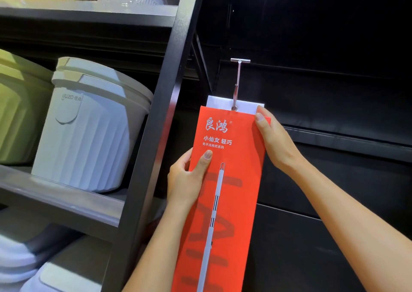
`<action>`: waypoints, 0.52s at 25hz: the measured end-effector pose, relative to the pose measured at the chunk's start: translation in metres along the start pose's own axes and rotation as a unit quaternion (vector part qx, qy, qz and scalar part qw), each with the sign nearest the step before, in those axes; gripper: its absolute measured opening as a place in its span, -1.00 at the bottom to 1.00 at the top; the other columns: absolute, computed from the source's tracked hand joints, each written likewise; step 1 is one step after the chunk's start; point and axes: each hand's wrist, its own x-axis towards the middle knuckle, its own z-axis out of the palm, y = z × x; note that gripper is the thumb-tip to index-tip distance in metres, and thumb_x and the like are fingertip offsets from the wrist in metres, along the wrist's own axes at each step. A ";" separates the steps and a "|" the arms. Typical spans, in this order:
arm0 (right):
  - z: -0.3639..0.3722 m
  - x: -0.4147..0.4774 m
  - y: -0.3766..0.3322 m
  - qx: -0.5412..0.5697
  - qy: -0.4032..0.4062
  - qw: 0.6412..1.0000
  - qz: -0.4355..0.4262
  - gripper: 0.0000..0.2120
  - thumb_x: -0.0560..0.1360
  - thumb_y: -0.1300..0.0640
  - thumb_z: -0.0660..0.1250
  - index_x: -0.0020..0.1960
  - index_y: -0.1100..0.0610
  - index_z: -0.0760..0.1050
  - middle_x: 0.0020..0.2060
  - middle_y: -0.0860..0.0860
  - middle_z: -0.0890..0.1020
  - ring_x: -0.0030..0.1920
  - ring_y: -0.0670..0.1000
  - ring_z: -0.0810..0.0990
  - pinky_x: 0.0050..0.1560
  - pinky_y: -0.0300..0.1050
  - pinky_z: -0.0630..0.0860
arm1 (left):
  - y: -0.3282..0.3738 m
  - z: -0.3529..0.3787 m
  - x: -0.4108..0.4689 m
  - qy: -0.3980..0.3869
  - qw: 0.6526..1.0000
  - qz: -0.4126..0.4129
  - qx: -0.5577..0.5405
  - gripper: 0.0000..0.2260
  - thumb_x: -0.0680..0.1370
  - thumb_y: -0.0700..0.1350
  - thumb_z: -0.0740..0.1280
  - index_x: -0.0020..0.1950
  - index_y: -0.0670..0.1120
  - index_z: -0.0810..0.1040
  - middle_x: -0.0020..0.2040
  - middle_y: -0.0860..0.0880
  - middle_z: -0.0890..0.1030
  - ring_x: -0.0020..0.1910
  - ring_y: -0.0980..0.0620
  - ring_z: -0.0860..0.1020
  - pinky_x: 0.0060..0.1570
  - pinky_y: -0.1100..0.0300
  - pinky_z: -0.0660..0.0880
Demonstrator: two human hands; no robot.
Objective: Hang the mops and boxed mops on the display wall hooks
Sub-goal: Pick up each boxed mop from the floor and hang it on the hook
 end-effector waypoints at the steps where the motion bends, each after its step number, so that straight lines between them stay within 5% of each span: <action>1: 0.003 -0.001 0.003 0.007 -0.004 1.000 0.003 -0.42 0.55 -0.49 0.15 0.37 -0.14 0.46 0.23 -0.06 0.64 0.26 0.01 0.63 0.33 0.23 0.52 | -0.004 0.002 0.003 0.006 1.000 -0.004 0.019 -0.49 0.43 0.49 0.37 0.18 0.20 0.69 0.01 0.21 0.76 0.03 0.15 0.73 0.14 -0.09 0.66; 6: 0.014 -0.012 0.016 -0.015 0.016 0.998 0.053 -0.34 0.52 -0.33 0.39 0.52 -0.15 0.30 0.31 -0.11 0.37 0.26 -0.10 0.51 0.34 -0.04 0.47 | -0.022 0.012 0.013 0.035 0.993 -0.022 0.106 -0.36 0.38 0.65 0.19 0.20 0.26 0.64 -0.05 0.23 0.74 -0.01 0.13 0.71 0.09 -0.09 0.66; 11: 0.017 -0.015 0.020 -0.049 0.037 0.996 0.058 -0.47 0.47 -0.40 0.36 0.35 -0.26 0.37 0.23 -0.13 0.36 0.20 -0.08 0.52 0.31 0.11 0.55 | -0.034 0.020 0.019 0.040 0.989 -0.022 0.137 -0.36 0.41 0.64 0.14 0.21 0.25 0.62 -0.03 0.20 0.73 -0.01 0.10 0.71 0.09 -0.10 0.66; 13: 0.019 -0.015 0.024 -0.041 0.043 0.996 0.062 -0.36 0.45 -0.43 0.36 0.43 -0.19 0.36 0.26 -0.11 0.37 0.20 -0.11 0.53 0.30 0.10 0.56 | -0.038 0.020 0.019 0.040 0.990 -0.016 0.136 -0.38 0.43 0.62 0.16 0.23 0.25 0.61 -0.02 0.20 0.73 0.00 0.10 0.71 0.10 -0.10 0.66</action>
